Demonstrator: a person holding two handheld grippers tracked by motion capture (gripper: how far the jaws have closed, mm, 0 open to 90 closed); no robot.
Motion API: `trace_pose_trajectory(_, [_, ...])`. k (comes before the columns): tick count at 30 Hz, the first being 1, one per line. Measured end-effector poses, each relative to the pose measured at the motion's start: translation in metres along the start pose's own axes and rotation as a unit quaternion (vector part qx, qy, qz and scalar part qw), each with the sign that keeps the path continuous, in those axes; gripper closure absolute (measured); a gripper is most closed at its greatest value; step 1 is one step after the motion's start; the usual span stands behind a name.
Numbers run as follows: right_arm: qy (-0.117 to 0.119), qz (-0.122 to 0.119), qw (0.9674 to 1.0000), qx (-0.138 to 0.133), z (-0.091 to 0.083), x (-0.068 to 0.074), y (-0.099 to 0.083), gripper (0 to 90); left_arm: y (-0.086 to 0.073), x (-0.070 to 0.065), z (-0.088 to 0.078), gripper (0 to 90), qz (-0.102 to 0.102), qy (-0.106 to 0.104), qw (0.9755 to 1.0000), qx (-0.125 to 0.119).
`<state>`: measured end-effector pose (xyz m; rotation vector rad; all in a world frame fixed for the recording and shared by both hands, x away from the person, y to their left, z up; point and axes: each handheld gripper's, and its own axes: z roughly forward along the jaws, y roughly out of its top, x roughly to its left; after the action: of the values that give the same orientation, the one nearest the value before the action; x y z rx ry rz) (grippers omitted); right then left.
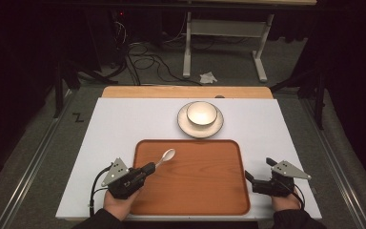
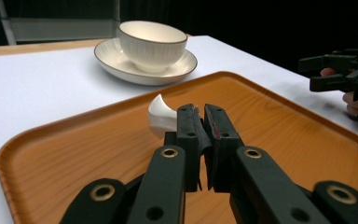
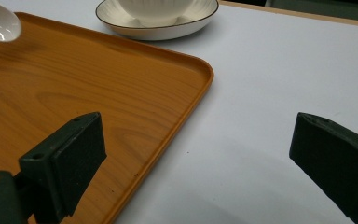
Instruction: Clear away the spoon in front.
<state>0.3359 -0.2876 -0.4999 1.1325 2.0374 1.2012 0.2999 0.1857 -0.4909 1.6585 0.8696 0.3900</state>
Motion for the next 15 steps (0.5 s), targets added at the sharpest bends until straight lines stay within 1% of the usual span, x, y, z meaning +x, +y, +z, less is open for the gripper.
trace_pose_trajectory(2, [0.0,0.0,1.0,0.0,0.0001,0.0004,0.0,4.1,-0.001,-0.0002,0.0019,85.6,-0.005,-0.006,1.0,0.001])
trace_pose_trajectory(7, [0.0,0.0,1.0,0.0,0.0,0.0002,0.0001,4.1,-0.0039,-0.004,0.0061,85.6,-0.001,-0.012,0.9999,0.006])
trace_pose_trajectory(11, [0.001,-0.003,1.0,-0.003,-0.0004,0.0002,0.0004,4.1,-0.0044,-0.0039,0.0064,85.6,-0.002,-0.01,0.9999,0.004])
trace_pose_trajectory(15, [0.001,-0.001,1.0,-0.002,-0.0002,0.0003,0.0004,4.1,-0.0052,-0.0025,0.0058,85.5,-0.004,-0.007,1.0,0.003])
